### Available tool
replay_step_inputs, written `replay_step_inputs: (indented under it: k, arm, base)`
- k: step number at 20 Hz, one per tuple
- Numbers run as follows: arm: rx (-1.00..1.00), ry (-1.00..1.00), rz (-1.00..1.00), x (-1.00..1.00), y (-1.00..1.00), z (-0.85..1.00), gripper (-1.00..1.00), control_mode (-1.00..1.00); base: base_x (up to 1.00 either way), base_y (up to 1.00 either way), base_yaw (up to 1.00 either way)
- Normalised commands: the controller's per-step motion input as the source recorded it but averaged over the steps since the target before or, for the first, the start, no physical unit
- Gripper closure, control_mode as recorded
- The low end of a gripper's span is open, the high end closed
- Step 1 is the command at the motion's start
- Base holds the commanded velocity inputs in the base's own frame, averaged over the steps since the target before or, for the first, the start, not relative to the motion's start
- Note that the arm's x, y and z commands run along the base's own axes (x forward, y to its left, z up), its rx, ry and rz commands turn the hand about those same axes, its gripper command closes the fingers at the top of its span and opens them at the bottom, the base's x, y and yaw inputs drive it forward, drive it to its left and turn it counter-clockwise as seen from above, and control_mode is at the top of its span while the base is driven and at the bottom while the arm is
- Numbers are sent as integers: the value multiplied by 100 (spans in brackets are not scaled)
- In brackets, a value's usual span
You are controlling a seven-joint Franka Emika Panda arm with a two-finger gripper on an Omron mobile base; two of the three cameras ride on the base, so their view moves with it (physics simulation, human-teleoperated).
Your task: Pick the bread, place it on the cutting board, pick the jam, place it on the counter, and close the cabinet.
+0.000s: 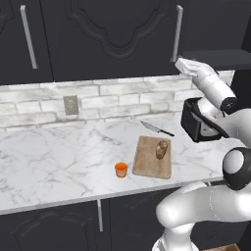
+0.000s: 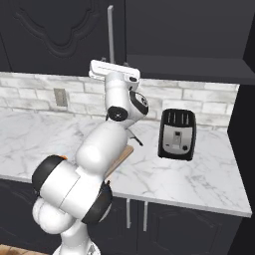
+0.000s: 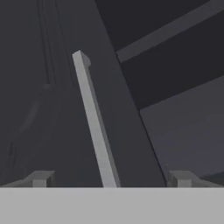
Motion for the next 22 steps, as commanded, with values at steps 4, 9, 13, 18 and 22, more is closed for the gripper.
replay_step_inputs:
  k: [4,9,13,18,22]
  arm:
    - [0,0,0,-54,-9,16,-100,-100]
    - [0,0,0,-57,-17,20,-100,-100]
    - [0,0,0,-55,-20,19,-100,-100]
    - [0,0,0,-57,-21,16,-100,-100]
    - [0,0,0,-59,-21,14,-100,-100]
  base:
    - [0,0,0]
    - [0,0,0]
    - [0,0,0]
    - [0,0,0]
    - [0,0,0]
